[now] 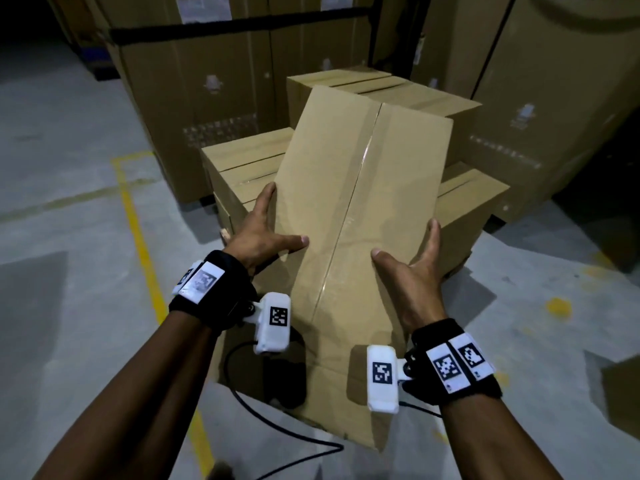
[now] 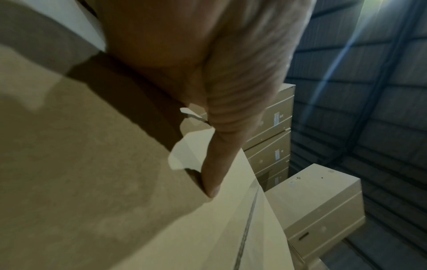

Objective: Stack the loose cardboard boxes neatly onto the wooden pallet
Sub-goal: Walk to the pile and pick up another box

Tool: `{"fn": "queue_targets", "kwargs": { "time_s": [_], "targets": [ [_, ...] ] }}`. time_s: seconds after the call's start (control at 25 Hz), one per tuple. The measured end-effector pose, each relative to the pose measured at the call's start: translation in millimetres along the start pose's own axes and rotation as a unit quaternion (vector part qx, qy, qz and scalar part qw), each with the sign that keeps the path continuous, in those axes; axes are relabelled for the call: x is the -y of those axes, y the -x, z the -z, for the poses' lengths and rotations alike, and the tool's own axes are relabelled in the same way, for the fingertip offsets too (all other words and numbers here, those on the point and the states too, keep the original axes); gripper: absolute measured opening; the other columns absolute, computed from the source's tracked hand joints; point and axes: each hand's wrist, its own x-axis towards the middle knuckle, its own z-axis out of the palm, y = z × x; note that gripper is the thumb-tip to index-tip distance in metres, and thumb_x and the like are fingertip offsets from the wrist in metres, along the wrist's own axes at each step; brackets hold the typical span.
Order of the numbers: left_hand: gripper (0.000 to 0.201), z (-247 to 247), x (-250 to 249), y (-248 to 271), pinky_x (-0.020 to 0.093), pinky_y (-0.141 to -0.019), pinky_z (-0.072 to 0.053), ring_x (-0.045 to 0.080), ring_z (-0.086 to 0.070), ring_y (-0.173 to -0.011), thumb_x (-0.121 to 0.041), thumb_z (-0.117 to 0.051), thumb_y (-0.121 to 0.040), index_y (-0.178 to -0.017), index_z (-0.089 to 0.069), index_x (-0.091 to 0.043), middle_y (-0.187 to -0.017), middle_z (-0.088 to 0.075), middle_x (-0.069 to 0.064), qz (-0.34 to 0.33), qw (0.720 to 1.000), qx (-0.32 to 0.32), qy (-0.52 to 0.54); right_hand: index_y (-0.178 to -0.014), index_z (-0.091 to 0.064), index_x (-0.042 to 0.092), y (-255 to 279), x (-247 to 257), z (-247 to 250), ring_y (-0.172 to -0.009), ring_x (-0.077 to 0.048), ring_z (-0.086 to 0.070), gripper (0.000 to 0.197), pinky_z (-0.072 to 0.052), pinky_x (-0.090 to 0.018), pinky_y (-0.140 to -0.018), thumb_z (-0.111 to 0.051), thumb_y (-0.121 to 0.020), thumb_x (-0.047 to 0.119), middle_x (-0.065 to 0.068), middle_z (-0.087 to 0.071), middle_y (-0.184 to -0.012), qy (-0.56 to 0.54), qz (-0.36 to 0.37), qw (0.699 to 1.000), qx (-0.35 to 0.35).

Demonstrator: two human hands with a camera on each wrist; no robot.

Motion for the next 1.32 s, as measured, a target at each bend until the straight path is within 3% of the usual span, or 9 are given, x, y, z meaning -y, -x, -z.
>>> {"fn": "queue_targets", "kwargs": {
  "time_s": [0.12, 0.16, 0.24, 0.32, 0.4, 0.72, 0.96, 1.16, 1.32],
  "targets": [
    [0.112, 15, 6, -60, 0.004, -0.068, -0.045, 0.01, -0.035, -0.125, -0.005, -0.083, -0.076, -0.158, -0.013, -0.032, -0.15, -0.03, -0.009, -0.022, 0.998, 0.046, -0.026, -0.156, -0.008, 0.048, -29, -4, -34, -0.132, -0.016, -0.043, 0.109, -0.039, -0.042, -0.112, -0.081, -0.081, 0.015, 0.005, -0.031, -0.16, 0.017, 0.002, 0.998, -0.052],
    [0.112, 22, 8, -80, 0.001, -0.062, -0.043, 0.01, -0.034, -0.123, -0.005, -0.083, -0.076, -0.158, -0.012, -0.032, -0.148, -0.03, -0.01, -0.025, 0.997, 0.062, -0.036, -0.157, -0.008, 0.044, -38, -5, -47, -0.13, -0.015, -0.043, 0.109, -0.039, -0.038, -0.111, -0.08, -0.082, 0.014, 0.007, -0.033, -0.157, 0.025, 0.001, 0.997, -0.079],
    [0.114, 33, 11, -121, 0.012, -0.076, -0.052, 0.013, -0.037, -0.127, -0.005, -0.085, -0.073, -0.158, -0.013, -0.034, -0.15, -0.031, -0.009, -0.027, 0.995, 0.098, -0.025, -0.157, -0.01, 0.045, -54, -6, -73, -0.129, -0.014, -0.043, 0.108, -0.04, -0.036, -0.11, -0.082, -0.081, 0.018, 0.011, -0.035, -0.152, 0.028, -0.009, 0.991, -0.127],
    [0.118, 42, 9, -159, 0.038, -0.094, -0.055, 0.023, -0.044, -0.131, -0.004, -0.087, -0.069, -0.157, -0.015, -0.037, -0.155, -0.032, -0.004, -0.017, 0.989, 0.148, -0.003, -0.15, -0.012, 0.057, -65, -5, -100, -0.133, -0.018, -0.046, 0.111, -0.042, -0.043, -0.112, -0.085, -0.07, 0.033, 0.01, -0.037, -0.155, 0.036, -0.02, 0.983, -0.18],
    [0.12, 50, 3, -192, 0.046, -0.095, -0.055, 0.028, -0.047, -0.129, -0.006, -0.089, -0.067, -0.156, -0.017, -0.039, -0.155, -0.032, -0.002, -0.015, 0.982, 0.186, -0.01, -0.143, -0.014, 0.063, -76, 0, -125, -0.135, -0.021, -0.048, 0.112, -0.043, -0.047, -0.111, -0.083, -0.057, 0.047, 0.008, -0.04, -0.156, 0.042, -0.026, 0.973, -0.227],
    [0.122, 35, -17, -290, 0.046, -0.102, -0.05, 0.029, -0.047, -0.131, -0.009, -0.093, -0.062, -0.155, -0.019, -0.037, -0.153, -0.038, 0.002, -0.007, 0.955, 0.297, -0.014, -0.144, -0.018, 0.062, -127, 9, -154, -0.127, -0.02, -0.055, 0.114, -0.048, -0.046, -0.107, -0.083, -0.052, 0.048, 0.017, -0.044, -0.142, 0.024, -0.052, 0.95, -0.307],
    [0.117, -11, -32, -343, 0.042, -0.101, -0.051, 0.028, -0.045, -0.132, 0.003, -0.085, -0.07, -0.158, -0.015, -0.028, -0.157, -0.033, 0.007, 0.027, 0.94, 0.341, -0.006, -0.149, -0.016, 0.057, -186, 8, -135, -0.115, -0.028, -0.063, 0.12, -0.055, -0.05, -0.097, -0.087, -0.055, 0.032, 0.001, -0.051, -0.143, -0.016, -0.08, 0.943, -0.323],
    [0.107, -49, -39, -381, 0.03, -0.088, -0.048, 0.023, -0.047, -0.121, 0.002, -0.081, -0.077, -0.158, -0.015, -0.02, -0.153, -0.037, 0.005, 0.023, 0.933, 0.358, -0.035, -0.158, -0.008, 0.04, -224, 8, -116, -0.109, -0.028, -0.065, 0.109, -0.055, -0.05, -0.096, -0.079, -0.082, 0.005, -0.006, -0.048, -0.146, -0.047, -0.103, 0.939, -0.326],
    [0.114, -70, -38, -415, 0.037, -0.105, -0.047, 0.031, -0.037, -0.139, -0.001, -0.085, -0.073, -0.158, -0.013, -0.022, -0.16, -0.027, 0.009, 0.053, 0.916, 0.39, -0.072, -0.159, -0.004, 0.037, -251, 11, -112, -0.112, -0.03, -0.063, 0.108, -0.055, -0.047, -0.094, -0.076, -0.085, 0.004, -0.009, -0.042, -0.153, -0.045, -0.144, 0.928, -0.341]
  ]
}}
